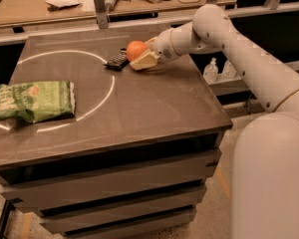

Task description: Move orange near rxbar chocolate

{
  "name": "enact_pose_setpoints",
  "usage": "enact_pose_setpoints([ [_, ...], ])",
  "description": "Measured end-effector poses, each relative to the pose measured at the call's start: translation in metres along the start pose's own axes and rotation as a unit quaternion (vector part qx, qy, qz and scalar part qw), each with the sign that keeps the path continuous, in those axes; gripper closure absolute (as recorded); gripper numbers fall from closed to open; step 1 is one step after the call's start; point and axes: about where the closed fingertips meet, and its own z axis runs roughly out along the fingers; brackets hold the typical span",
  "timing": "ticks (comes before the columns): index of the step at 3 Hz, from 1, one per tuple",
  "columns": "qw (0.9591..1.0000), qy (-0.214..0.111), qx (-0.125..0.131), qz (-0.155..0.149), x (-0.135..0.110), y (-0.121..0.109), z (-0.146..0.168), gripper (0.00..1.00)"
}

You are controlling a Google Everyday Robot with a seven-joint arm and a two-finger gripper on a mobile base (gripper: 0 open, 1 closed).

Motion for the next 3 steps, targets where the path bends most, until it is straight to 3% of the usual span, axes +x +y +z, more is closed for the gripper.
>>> enact_pose_setpoints([
  [3, 0.9999, 0.010, 0.002, 0.006, -0.0031, 0.0003, 0.0019, 0.13],
])
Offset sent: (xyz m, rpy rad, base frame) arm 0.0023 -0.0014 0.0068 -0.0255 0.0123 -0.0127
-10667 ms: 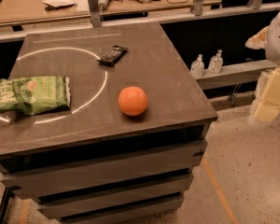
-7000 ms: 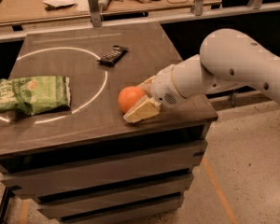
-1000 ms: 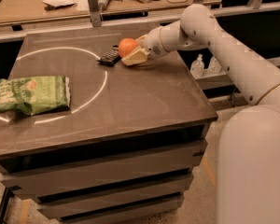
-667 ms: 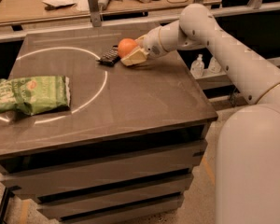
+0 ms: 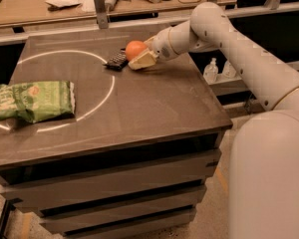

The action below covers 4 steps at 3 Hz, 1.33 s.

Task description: Move orange near rxbar chocolate

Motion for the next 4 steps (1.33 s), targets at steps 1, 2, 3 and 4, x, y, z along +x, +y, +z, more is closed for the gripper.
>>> enact_pose_setpoints([
  [1, 1.0000, 0.001, -0.003, 0.005, 0.002, 0.001, 0.002, 0.00],
  [2, 1.0000, 0.002, -0.002, 0.006, 0.002, 0.002, -0.009, 0.00],
  [3, 0.9999, -0.002, 0.005, 0.012, 0.004, 0.001, -0.032, 0.00],
  [4, 0.9995, -0.019, 0.013, 0.019, 0.009, 0.003, -0.060, 0.00],
])
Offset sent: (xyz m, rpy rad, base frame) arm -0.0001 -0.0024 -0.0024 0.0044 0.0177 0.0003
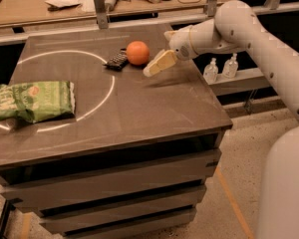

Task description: Move orange near rxbar chocolate

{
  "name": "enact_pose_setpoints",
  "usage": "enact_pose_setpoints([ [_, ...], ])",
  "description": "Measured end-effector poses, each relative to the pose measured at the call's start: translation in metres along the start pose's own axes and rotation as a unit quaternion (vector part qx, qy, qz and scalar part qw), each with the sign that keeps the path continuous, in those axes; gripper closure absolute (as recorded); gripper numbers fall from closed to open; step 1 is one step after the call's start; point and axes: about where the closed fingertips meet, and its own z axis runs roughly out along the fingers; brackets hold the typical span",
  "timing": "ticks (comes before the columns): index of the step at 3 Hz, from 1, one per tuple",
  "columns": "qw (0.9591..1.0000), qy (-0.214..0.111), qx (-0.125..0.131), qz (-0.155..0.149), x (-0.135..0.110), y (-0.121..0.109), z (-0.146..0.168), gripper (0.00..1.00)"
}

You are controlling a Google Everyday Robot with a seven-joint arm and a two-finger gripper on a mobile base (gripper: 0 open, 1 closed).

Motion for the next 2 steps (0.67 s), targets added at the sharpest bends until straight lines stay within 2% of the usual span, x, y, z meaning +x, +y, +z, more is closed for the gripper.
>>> enact_pose_setpoints([
  [1, 0.9989, -0.043, -0.017, 0.002, 0.0036, 0.0045, -0.0185, 0.00],
  [2, 0.9989, -0.043, -0.017, 0.002, 0.0036, 0.0046, -0.0184, 0.00],
])
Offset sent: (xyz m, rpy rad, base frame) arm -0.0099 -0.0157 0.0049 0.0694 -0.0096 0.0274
